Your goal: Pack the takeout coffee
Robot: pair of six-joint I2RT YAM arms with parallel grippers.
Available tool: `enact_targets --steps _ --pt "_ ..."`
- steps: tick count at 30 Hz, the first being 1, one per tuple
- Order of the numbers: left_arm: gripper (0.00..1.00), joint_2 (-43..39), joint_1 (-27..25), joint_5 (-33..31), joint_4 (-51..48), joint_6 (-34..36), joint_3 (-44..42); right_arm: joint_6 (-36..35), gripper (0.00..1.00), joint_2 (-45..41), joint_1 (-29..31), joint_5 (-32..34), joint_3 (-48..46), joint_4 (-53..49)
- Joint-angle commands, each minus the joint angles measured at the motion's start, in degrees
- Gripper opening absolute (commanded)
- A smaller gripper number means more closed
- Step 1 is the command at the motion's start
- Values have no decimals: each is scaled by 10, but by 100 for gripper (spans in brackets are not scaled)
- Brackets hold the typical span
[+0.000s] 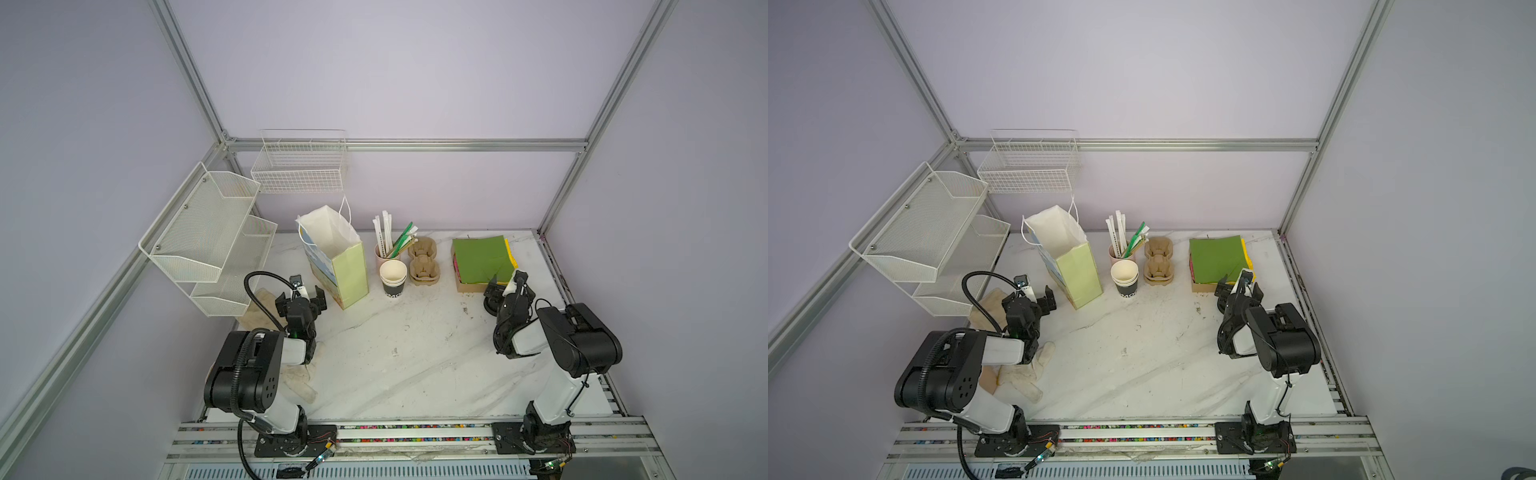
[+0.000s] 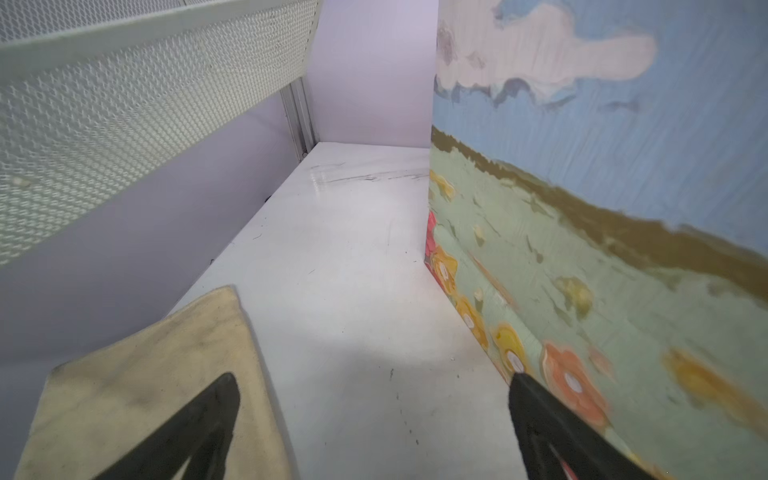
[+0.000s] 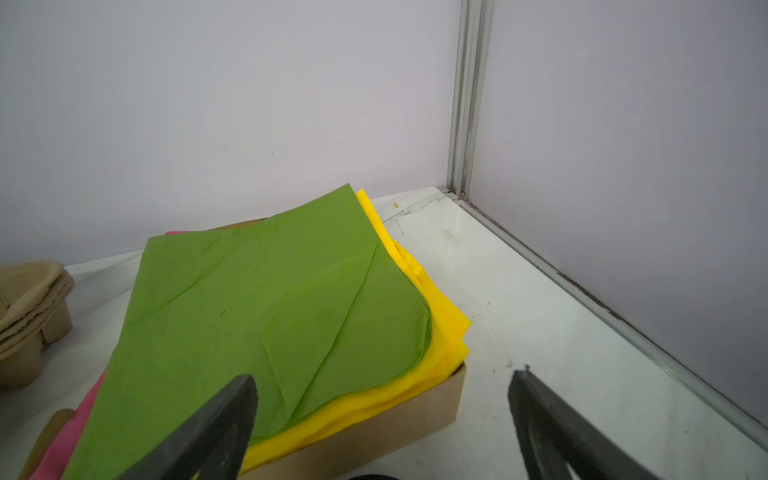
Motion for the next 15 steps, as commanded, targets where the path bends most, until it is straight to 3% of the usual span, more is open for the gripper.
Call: enact_targets --steps 1,15 --pt "100 -1 0 4 33 9 -17 -9 97 -4 -3 -5 8 25" --pt "100 -1 0 4 33 9 -16 -9 97 -4 -3 -4 7 27"
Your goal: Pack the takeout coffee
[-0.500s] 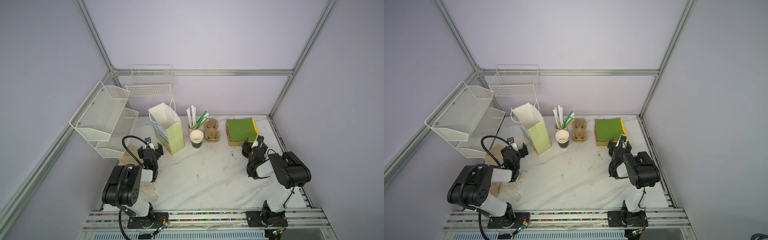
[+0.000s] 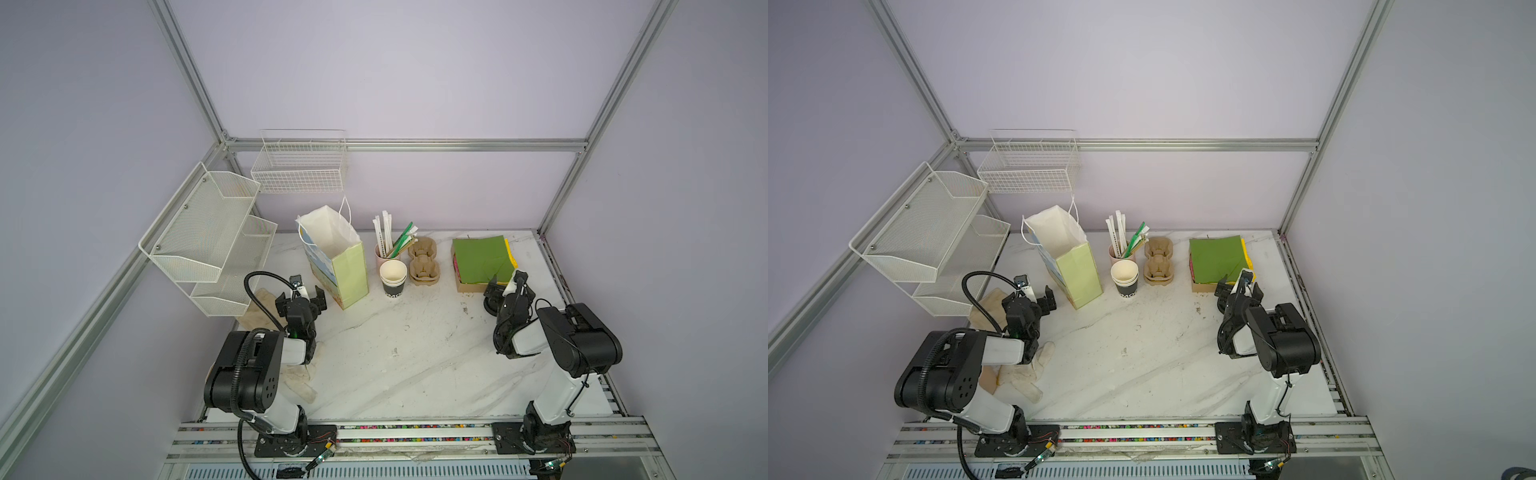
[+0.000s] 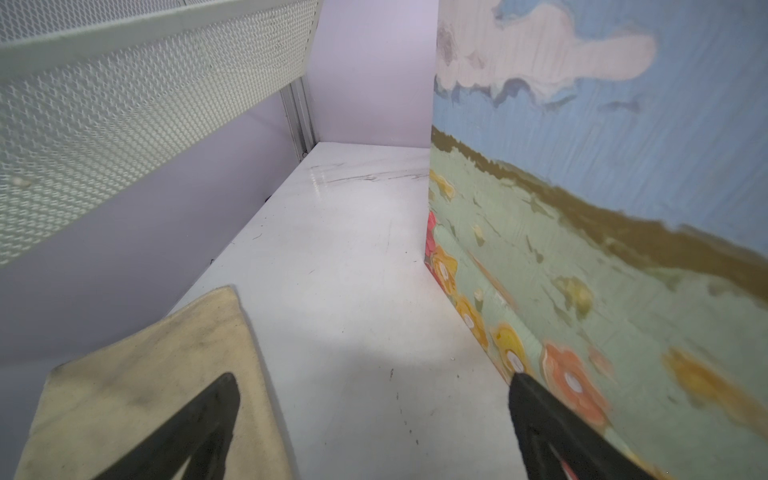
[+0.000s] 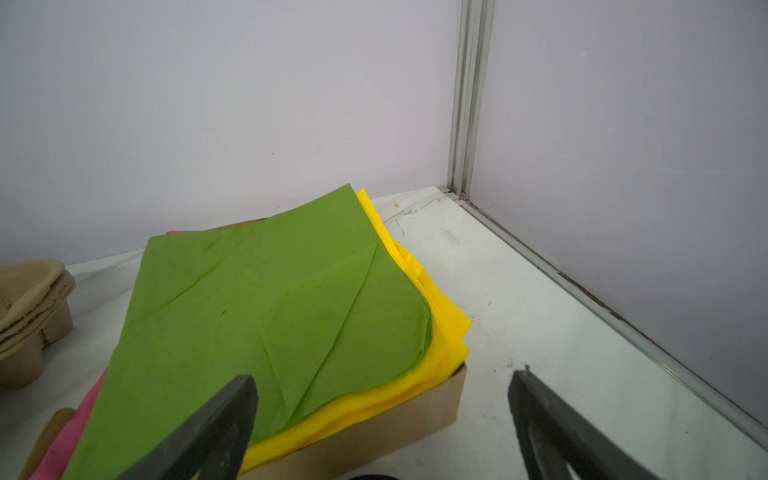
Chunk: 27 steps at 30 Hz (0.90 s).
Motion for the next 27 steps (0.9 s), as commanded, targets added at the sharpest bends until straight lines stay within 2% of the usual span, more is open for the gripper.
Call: enact_targets --steps 1,13,18,24,25,27 --pt "100 0 0 4 33 9 -17 -9 97 -4 -3 -4 7 28" --pt "100 0 1 5 33 9 -17 -27 97 -19 -1 -3 -1 37" --pt "100 -1 0 5 33 9 -16 -23 97 -139 18 28 0 -79" --pt "100 -1 0 4 33 9 -17 -18 97 -315 69 -16 9 -195" --pt "100 0 1 3 33 9 -16 -6 97 -339 77 -28 16 -210" --pt "100 0 0 4 33 8 -16 81 97 -386 79 -68 47 -260"
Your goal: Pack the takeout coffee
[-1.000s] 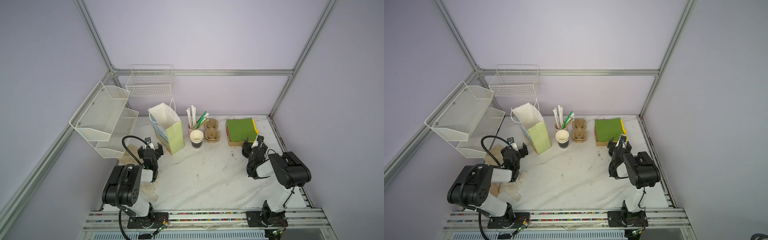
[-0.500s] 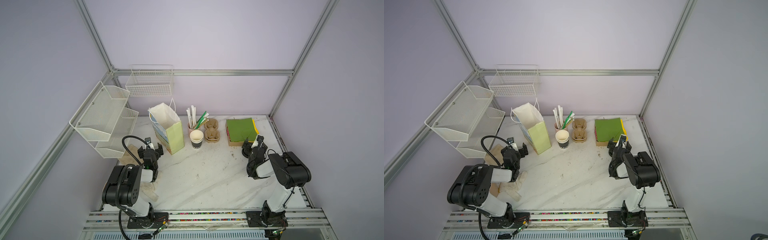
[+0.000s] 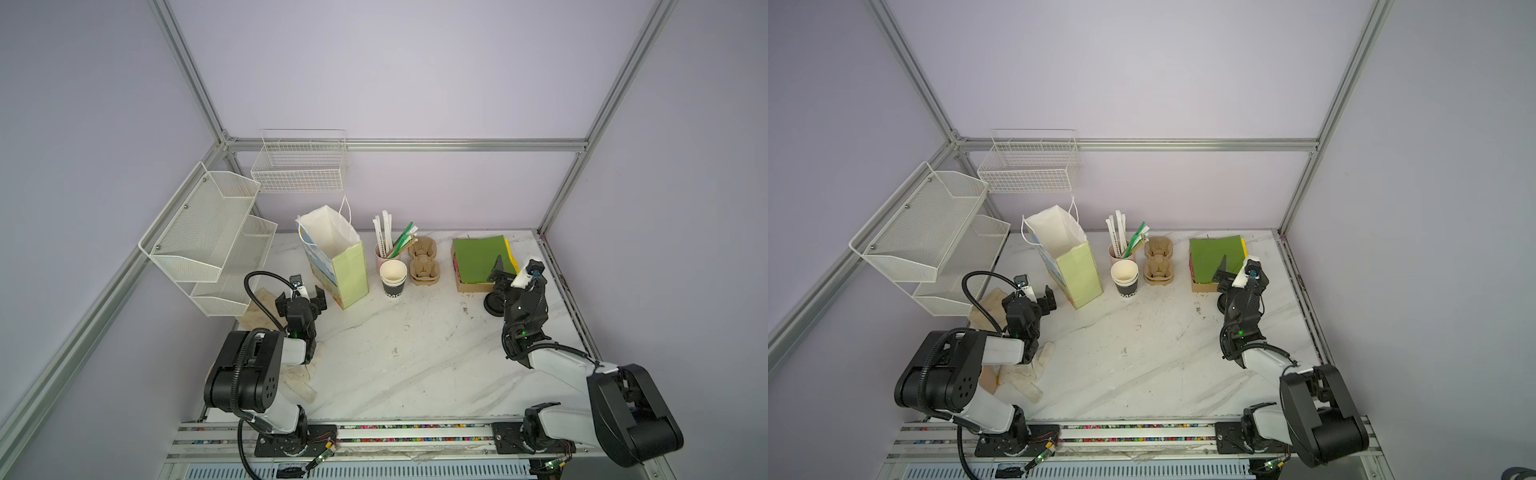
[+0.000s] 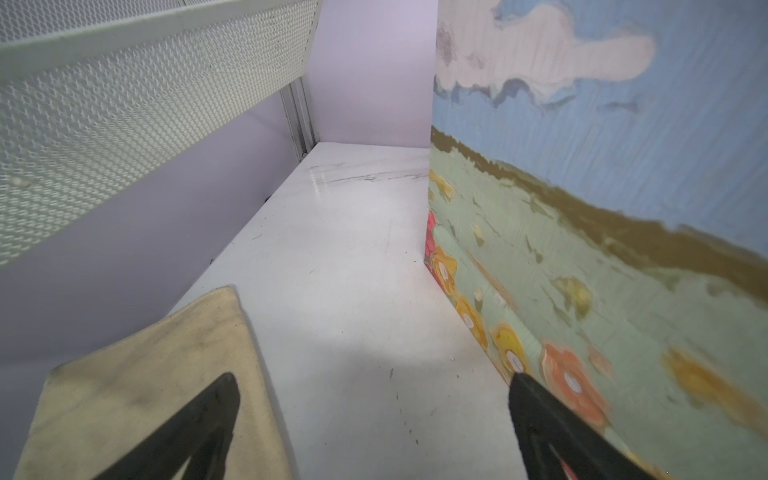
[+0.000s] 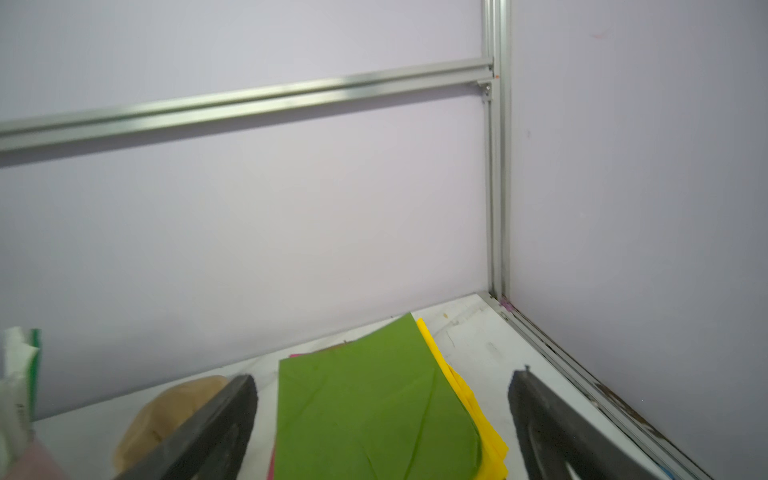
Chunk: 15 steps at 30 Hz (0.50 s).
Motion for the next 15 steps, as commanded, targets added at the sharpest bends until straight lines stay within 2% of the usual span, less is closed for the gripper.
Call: enact_targets --steps 1,3,5,6,8,10,12,15 --pt "100 0 0 3 34 7 -16 96 97 -62 8 -66 61 -126" --pt "100 -1 0 0 39 7 -19 171 97 -81 7 -94 103 -192" --pt "100 -24 -4 3 41 20 -26 232 97 -86 8 -104 119 -215" --pt "100 -48 -7 -6 2 21 -17 253 97 -86 7 -109 127 -231" --pt "100 -113 -11 -43 -90 9 10 247 97 -80 8 -131 139 -241" --pt "100 -182 -11 -57 -184 -35 38 236 97 -70 8 -162 162 -270" --pt "100 -248 -11 -31 -280 -86 68 217 97 -59 9 -183 194 -317" --pt "100 -333 -9 37 -349 -166 92 194 97 -34 11 -199 249 -404"
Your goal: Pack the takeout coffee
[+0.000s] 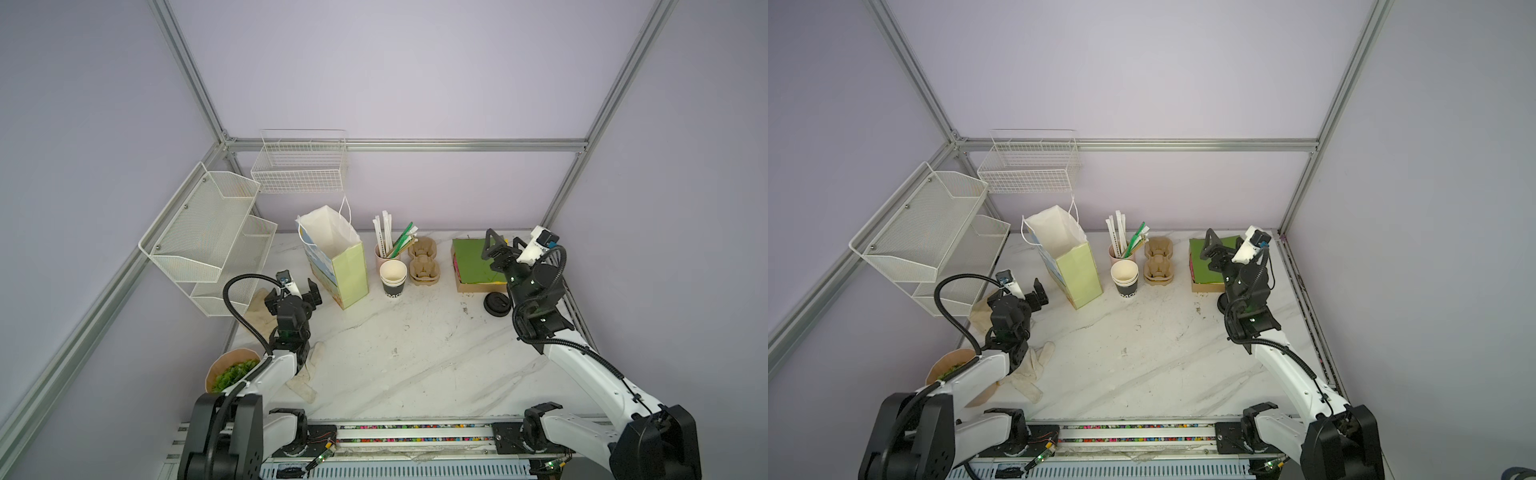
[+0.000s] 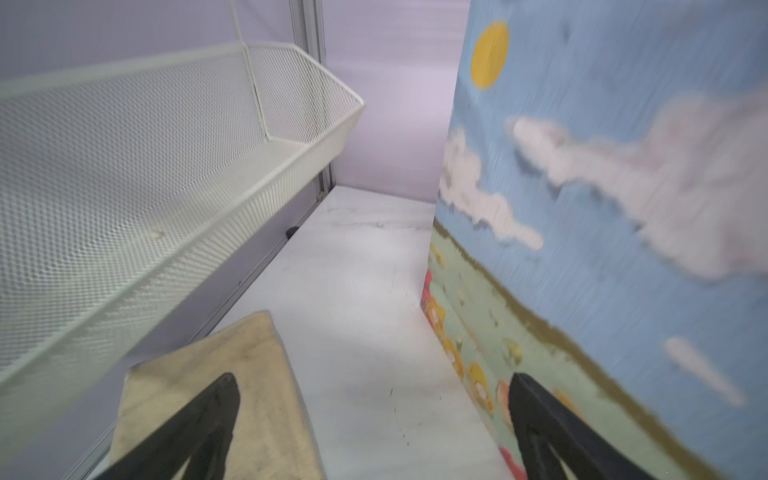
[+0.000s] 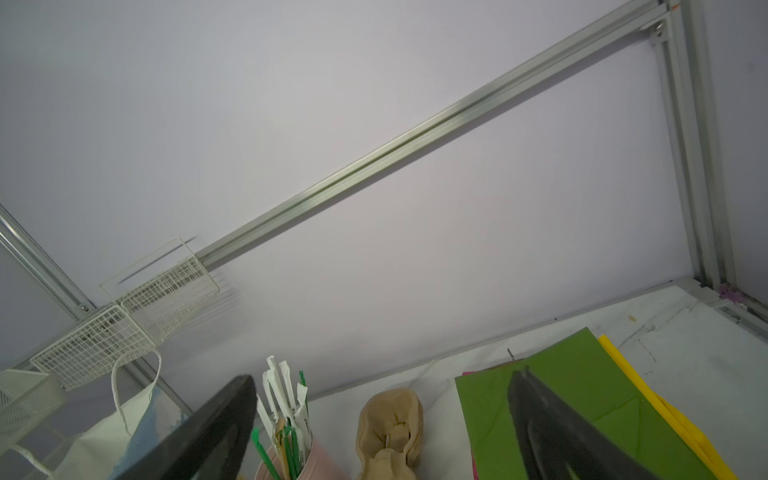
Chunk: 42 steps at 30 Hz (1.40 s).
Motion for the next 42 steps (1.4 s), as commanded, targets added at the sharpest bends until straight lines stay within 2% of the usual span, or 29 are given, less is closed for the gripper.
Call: enact_targets --steps 1,4,5,9,14,16,21,24,26,29,33,35,42 --pt "100 -87 0 54 -131 -131 72 -15 97 19 5 -46 64 -133" --pt "100 -160 4 33 -253 -311 88 -32 97 36 17 -53 97 -191" --pt "100 -180 7 46 -273 -329 93 -35 97 40 22 -53 108 -209" --pt "100 -205 7 127 -298 -295 111 -59 97 57 41 -24 146 -280" --pt "100 -176 7 218 -359 -257 187 -56 97 81 45 25 161 -349" --pt "100 -175 3 232 -378 -251 205 -54 97 98 45 48 157 -365" --pt "100 -176 -2 257 -393 -240 212 -58 94 160 72 9 165 -373" --pt "100 -164 -10 301 -395 -250 216 -57 93 191 94 37 194 -409" --pt "100 -143 -33 324 -403 -243 237 -41 93 190 93 55 196 -425" --pt "100 -100 -98 279 -461 -220 290 -40 94 178 93 72 171 -414" --pt "100 -48 -220 117 -547 -200 360 -9 96 174 91 77 143 -419" --pt "100 -14 -252 70 -595 -217 399 5 97 161 88 82 123 -414" --pt "100 156 -286 57 -731 -259 562 55 97 143 72 41 112 -437"
